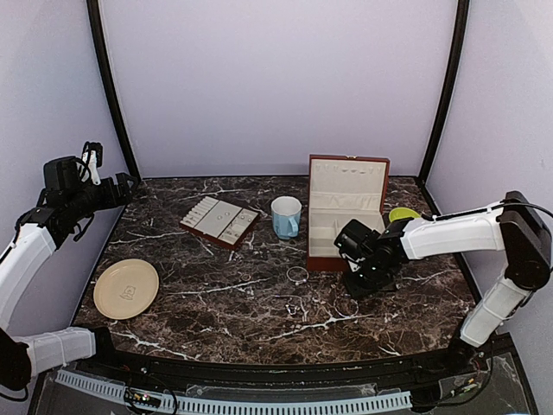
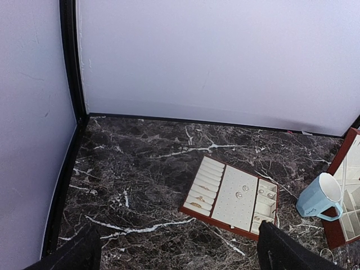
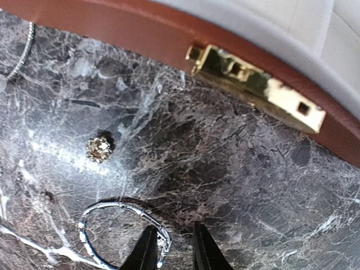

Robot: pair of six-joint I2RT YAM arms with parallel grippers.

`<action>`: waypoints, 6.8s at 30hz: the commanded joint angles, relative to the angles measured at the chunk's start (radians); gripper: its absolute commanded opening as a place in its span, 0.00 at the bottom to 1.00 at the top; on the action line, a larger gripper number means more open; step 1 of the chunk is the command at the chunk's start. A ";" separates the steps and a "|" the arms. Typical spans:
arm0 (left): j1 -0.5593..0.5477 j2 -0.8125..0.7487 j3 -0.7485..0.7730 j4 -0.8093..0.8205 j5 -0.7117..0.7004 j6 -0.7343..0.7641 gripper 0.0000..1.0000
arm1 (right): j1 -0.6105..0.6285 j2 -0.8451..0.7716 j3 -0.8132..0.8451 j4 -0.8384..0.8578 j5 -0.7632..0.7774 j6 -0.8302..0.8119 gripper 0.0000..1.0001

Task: Organize the mixed jewelry
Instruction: Pick up the bangle from the center of the board, then place the bangle in the larger divider, then pick up the bangle from the center of the board.

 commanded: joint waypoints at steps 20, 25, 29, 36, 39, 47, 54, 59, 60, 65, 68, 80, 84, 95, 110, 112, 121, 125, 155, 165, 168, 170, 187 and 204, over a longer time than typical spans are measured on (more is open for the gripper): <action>0.002 -0.013 -0.013 0.007 0.006 -0.002 0.99 | 0.003 0.035 -0.036 0.018 -0.010 0.021 0.17; 0.002 -0.013 -0.013 0.007 0.005 -0.003 0.99 | 0.010 0.033 -0.038 0.017 -0.011 0.029 0.16; 0.003 -0.013 -0.014 0.008 0.006 -0.002 0.99 | 0.022 0.037 -0.036 0.014 0.002 0.037 0.14; 0.003 -0.016 -0.013 0.007 0.004 -0.002 0.99 | 0.050 0.057 -0.031 0.006 0.046 0.062 0.05; 0.003 -0.016 -0.013 0.007 0.003 -0.001 0.99 | 0.050 0.044 -0.024 -0.010 0.070 0.073 0.00; 0.003 -0.024 -0.014 0.008 -0.006 0.001 0.99 | 0.044 -0.052 0.020 -0.006 0.086 0.083 0.00; 0.003 -0.025 -0.017 0.010 -0.023 0.002 0.99 | 0.012 -0.107 0.114 -0.135 0.106 0.065 0.00; 0.002 -0.031 -0.020 0.016 -0.040 0.005 0.99 | -0.069 -0.120 0.298 -0.314 0.159 0.023 0.00; 0.003 -0.032 -0.021 0.016 -0.042 0.005 0.99 | -0.090 -0.116 0.330 -0.333 0.161 0.009 0.00; 0.003 -0.040 -0.023 0.018 -0.053 0.007 0.99 | -0.177 -0.045 0.485 -0.387 0.169 -0.069 0.00; 0.003 -0.044 -0.025 0.019 -0.052 0.007 0.99 | -0.217 0.017 0.558 -0.382 0.182 -0.107 0.00; 0.002 -0.042 -0.023 0.019 -0.025 -0.002 0.99 | -0.225 0.266 0.713 -0.191 0.208 -0.112 0.00; 0.002 -0.043 -0.022 0.018 -0.021 -0.002 0.99 | -0.208 0.307 0.710 -0.094 0.251 -0.082 0.00; 0.003 -0.053 -0.022 0.018 -0.020 -0.002 0.99 | -0.186 0.392 0.684 0.110 0.268 -0.040 0.00; 0.003 -0.052 -0.021 0.017 -0.023 -0.002 0.99 | -0.187 0.478 0.654 0.158 0.280 0.014 0.00; 0.003 -0.052 -0.021 0.017 -0.024 -0.001 0.99 | -0.187 0.482 0.641 0.158 0.285 0.023 0.00; 0.003 -0.055 -0.021 0.016 -0.024 -0.001 0.99 | -0.185 0.503 0.609 0.174 0.250 0.021 0.00; 0.004 -0.047 -0.018 0.015 -0.052 0.012 0.99 | -0.183 0.526 0.629 0.158 0.199 0.005 0.00; 0.002 -0.073 -0.022 0.015 -0.062 0.013 0.99 | -0.173 0.455 0.646 0.074 0.221 -0.006 0.33; 0.004 -0.102 -0.028 0.013 -0.177 0.056 0.99 | -0.178 0.267 0.510 0.211 0.187 -0.001 0.52; 0.004 -0.101 -0.034 0.014 -0.220 0.073 0.99 | -0.178 0.203 0.475 0.229 0.158 -0.012 0.58; 0.003 -0.097 -0.038 0.018 -0.232 0.078 0.99 | -0.178 0.146 0.454 0.218 0.141 -0.044 0.62; 0.004 -0.007 -0.010 -0.006 -0.057 0.020 0.99 | -0.051 -0.297 0.171 0.173 -0.004 -0.014 0.79; 0.004 -0.019 -0.020 0.002 -0.079 0.022 0.99 | 0.238 -0.005 0.157 0.272 0.079 0.203 0.67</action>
